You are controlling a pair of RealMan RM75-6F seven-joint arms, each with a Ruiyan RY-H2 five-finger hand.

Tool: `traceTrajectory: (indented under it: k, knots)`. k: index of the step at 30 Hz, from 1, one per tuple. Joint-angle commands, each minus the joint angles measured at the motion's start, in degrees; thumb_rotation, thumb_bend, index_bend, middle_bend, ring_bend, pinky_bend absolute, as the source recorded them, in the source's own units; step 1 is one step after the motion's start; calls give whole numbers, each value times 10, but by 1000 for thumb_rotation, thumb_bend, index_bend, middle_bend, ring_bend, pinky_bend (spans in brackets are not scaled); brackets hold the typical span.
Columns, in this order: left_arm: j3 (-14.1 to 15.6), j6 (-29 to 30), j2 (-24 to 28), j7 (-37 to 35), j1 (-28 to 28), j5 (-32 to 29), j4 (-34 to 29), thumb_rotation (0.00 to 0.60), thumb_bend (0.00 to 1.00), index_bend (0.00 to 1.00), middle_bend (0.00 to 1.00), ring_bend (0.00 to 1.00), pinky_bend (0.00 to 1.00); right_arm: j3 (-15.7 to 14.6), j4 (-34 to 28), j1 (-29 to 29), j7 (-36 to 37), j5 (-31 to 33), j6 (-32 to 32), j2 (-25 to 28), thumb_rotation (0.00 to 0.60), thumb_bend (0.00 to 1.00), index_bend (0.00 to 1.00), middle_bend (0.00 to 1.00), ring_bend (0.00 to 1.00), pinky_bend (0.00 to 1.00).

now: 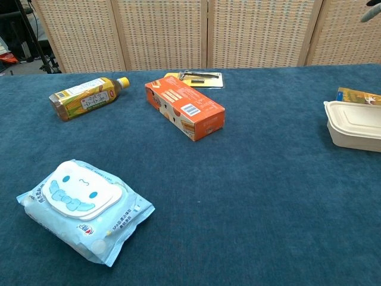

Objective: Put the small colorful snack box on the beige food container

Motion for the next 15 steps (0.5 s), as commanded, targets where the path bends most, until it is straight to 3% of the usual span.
traceTrajectory:
  k: [1,6,15]
  knots:
    - [11,-5,8,-8,-1,19,2,600,0,0,0,0,0,8,-226,-108,-68,38,102,112,600,0,22,0,0,10]
    - [26,-4,17,-17,3,45,10,600,0,0,0,0,0,-13,-345,-187,-112,37,180,143,600,0,0,0,0,0]
    - [30,15,16,-24,12,61,13,600,0,0,0,0,0,-28,-455,-259,-178,42,243,143,600,0,0,0,0,0]
